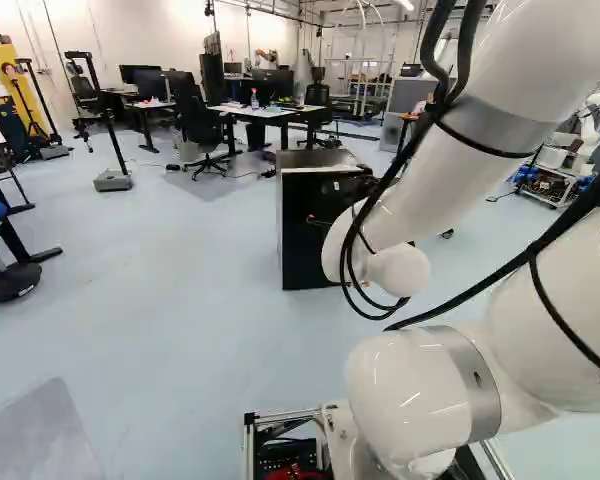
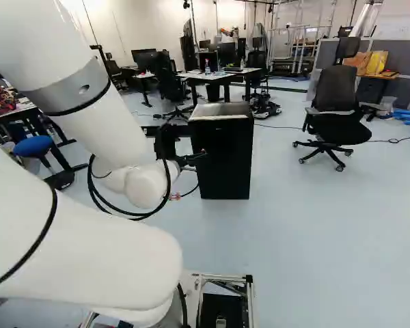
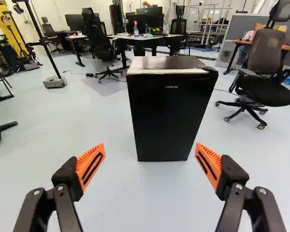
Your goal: Grab a drink from the fridge
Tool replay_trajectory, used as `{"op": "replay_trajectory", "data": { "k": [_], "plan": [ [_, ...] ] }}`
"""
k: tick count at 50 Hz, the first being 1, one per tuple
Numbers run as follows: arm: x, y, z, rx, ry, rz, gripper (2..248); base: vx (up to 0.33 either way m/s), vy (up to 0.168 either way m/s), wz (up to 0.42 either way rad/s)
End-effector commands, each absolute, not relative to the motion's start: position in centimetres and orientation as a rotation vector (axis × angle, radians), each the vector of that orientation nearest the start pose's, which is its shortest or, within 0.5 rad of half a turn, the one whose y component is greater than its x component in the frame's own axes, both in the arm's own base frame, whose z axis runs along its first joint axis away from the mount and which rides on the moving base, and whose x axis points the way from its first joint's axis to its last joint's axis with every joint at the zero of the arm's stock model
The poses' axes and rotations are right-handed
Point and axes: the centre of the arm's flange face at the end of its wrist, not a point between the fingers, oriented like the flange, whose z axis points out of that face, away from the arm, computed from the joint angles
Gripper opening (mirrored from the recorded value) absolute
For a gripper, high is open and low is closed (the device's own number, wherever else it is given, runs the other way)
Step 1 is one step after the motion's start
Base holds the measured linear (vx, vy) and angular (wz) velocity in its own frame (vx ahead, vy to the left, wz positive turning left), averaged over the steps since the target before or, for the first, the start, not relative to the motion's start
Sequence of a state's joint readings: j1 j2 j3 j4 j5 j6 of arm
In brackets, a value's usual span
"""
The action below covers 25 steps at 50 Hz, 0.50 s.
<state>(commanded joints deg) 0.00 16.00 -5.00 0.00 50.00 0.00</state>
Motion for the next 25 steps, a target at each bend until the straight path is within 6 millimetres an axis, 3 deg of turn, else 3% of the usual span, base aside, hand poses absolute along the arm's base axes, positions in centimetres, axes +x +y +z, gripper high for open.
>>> {"op": "replay_trajectory", "data": {
  "k": [25],
  "plan": [
    [27.03, 0.00, 36.56, -2.558, 0.000, -1.824, 247, 0.088, 0.002, -0.006]
  ]
}}
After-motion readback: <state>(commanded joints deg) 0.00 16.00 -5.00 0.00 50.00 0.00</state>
